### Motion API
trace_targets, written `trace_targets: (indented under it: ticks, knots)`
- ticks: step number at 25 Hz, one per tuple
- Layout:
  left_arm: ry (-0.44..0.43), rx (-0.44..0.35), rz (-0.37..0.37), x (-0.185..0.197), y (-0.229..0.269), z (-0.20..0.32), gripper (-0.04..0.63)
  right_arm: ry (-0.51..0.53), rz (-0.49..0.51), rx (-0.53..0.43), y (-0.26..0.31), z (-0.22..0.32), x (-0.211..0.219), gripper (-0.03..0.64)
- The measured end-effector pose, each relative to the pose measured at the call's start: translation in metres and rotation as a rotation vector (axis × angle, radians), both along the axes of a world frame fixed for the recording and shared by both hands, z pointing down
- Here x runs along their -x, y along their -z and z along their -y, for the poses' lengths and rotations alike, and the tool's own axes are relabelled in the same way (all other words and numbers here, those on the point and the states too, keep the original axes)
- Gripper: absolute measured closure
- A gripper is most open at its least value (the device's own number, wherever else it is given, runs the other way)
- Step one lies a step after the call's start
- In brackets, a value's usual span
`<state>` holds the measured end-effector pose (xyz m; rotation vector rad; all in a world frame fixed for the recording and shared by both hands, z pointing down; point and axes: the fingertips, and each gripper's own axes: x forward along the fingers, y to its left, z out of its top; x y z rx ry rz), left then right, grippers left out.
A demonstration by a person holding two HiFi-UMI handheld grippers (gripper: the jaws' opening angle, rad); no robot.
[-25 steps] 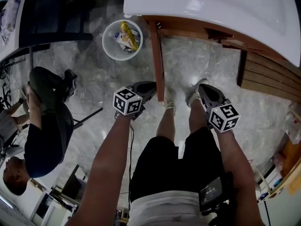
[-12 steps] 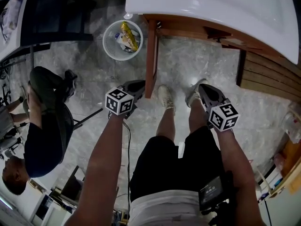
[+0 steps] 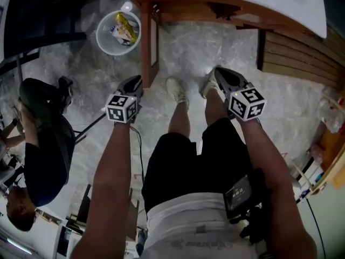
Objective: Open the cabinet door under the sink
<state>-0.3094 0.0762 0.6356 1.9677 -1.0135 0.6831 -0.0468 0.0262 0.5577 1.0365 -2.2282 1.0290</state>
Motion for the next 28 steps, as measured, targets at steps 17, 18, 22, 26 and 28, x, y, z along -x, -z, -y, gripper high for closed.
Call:
trace_targets:
  ticks: [17, 18, 22, 26, 28]
  knots:
    - [-0.003, -0.037, -0.153, -0.086, 0.052, -0.086, 0.535, -0.050, -0.010, -0.013, 0.015, 0.004, -0.022, 0.603]
    - [-0.015, -0.052, -0.163, -0.097, 0.056, -0.085, 0.541, -0.049, -0.010, -0.024, 0.014, 0.007, -0.022, 0.603]
    - [-0.046, -0.097, -0.191, -0.142, 0.067, -0.072, 0.555, -0.061, -0.018, -0.084, 0.010, 0.018, -0.033, 0.603]
    - [-0.077, -0.122, -0.245, -0.176, 0.090, -0.054, 0.568, -0.099, -0.039, -0.056, 0.002, 0.029, -0.045, 0.603]
    - [-0.094, -0.131, -0.262, -0.187, 0.098, -0.050, 0.571, -0.120, -0.024, -0.032, -0.003, 0.035, -0.045, 0.603]
